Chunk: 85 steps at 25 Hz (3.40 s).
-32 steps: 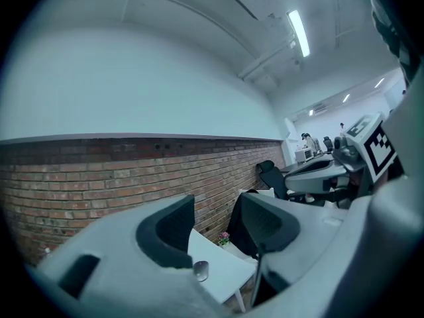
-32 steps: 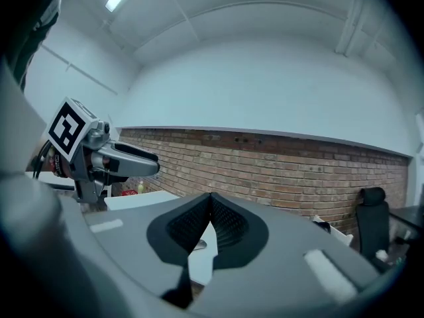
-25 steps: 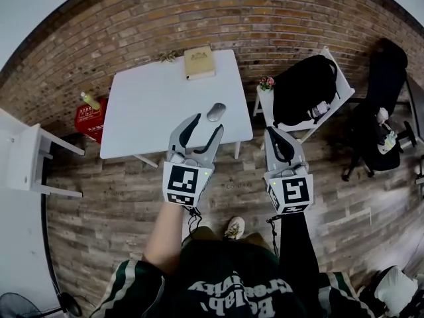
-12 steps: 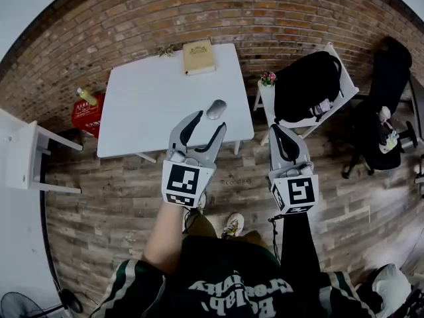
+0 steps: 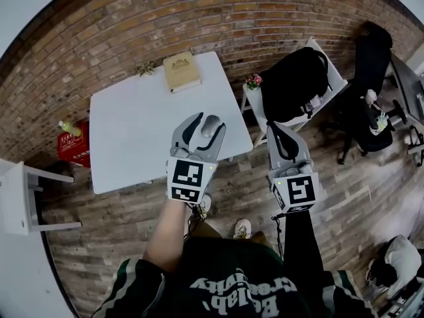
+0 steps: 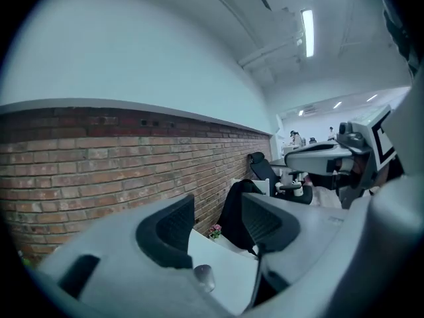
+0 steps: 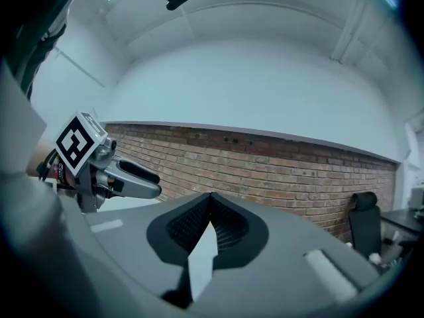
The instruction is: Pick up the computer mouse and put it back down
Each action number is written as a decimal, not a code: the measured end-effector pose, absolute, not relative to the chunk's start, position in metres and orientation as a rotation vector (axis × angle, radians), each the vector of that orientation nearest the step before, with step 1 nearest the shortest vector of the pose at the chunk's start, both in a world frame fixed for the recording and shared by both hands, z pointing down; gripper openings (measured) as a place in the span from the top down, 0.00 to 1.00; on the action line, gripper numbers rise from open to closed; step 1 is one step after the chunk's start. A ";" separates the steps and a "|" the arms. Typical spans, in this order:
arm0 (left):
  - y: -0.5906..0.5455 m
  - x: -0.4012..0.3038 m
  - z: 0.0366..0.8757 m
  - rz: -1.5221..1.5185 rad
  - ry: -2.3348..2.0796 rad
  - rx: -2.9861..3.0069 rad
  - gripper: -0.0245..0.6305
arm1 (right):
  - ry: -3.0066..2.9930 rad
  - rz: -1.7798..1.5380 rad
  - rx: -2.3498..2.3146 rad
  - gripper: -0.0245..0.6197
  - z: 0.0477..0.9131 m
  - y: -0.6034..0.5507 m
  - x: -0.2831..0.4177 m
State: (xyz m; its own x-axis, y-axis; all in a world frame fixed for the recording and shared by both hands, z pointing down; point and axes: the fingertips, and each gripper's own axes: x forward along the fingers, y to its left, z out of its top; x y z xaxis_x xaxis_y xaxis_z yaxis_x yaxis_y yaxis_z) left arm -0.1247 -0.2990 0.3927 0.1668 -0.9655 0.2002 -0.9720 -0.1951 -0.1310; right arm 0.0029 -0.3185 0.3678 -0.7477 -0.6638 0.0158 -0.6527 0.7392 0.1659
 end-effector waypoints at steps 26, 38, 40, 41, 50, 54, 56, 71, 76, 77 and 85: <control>-0.377 -0.182 0.453 0.487 -1.484 2.516 0.56 | -2.606 -0.179 1.513 0.94 0.374 -0.358 -0.056; -0.394 -0.179 0.573 0.616 -1.380 2.296 0.47 | -2.568 -0.125 1.501 0.94 0.398 -0.366 -0.047; -0.396 -0.183 0.595 0.618 -1.374 2.244 0.45 | -2.562 -0.115 1.504 0.94 0.402 -0.367 -0.045; -0.398 -0.185 0.604 0.604 -1.372 2.210 0.44 | -2.560 -0.113 1.504 0.94 0.403 -0.368 -0.045; -0.409 -0.195 0.669 0.727 -1.345 2.052 0.39 | -2.526 -0.092 1.528 0.94 0.410 -0.376 -0.030; -0.411 -0.198 0.693 0.769 -1.335 1.995 0.37 | -2.504 -0.097 1.523 0.94 0.415 -0.377 -0.027; -0.412 -0.198 0.702 0.769 -1.335 1.966 0.36 | -2.491 -0.097 1.523 0.94 0.418 -0.377 -0.023; -0.414 -0.189 0.739 0.846 -1.332 1.866 0.34 | -2.480 -0.068 1.528 0.94 0.423 -0.375 -0.008; -0.416 -0.193 0.742 0.850 -1.415 1.834 0.35 | -2.496 -0.020 1.561 0.94 0.423 -0.373 -0.002; -0.416 -0.194 0.742 0.847 -1.437 1.826 0.37 | -2.499 -0.008 1.571 0.94 0.423 -0.373 0.000; -0.416 -0.198 0.739 0.859 -1.441 1.817 0.50 | -2.485 -0.010 1.563 0.94 0.430 -0.370 0.000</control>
